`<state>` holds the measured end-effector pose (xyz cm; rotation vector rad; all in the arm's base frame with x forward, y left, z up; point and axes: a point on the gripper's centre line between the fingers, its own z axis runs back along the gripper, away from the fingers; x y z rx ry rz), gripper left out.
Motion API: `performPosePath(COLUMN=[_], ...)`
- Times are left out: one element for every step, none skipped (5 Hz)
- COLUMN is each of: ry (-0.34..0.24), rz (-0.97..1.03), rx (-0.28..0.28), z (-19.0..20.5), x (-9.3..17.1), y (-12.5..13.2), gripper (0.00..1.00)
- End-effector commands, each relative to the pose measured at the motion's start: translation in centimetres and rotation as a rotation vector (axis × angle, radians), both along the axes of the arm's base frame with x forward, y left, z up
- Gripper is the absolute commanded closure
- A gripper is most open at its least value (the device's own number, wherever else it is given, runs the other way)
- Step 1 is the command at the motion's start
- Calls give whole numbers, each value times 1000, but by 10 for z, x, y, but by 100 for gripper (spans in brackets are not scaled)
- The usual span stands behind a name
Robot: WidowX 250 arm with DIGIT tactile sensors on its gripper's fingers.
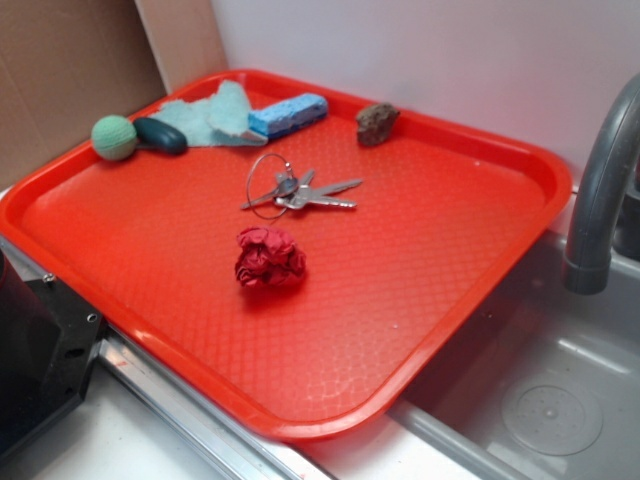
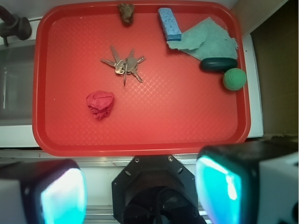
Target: Grab the rock.
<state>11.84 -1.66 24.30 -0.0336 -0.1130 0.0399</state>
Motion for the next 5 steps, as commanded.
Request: performPosePath(ry=[0,-10,-53,-86,-156], rz=[0,28,13,-6,-5], rx=[0,42,61,68,109], z=[0,-38,-64,-81,-97], x=[0,29,73,110,140], y=[0,6,6,7,17], gripper=[0,0,0,0,0])
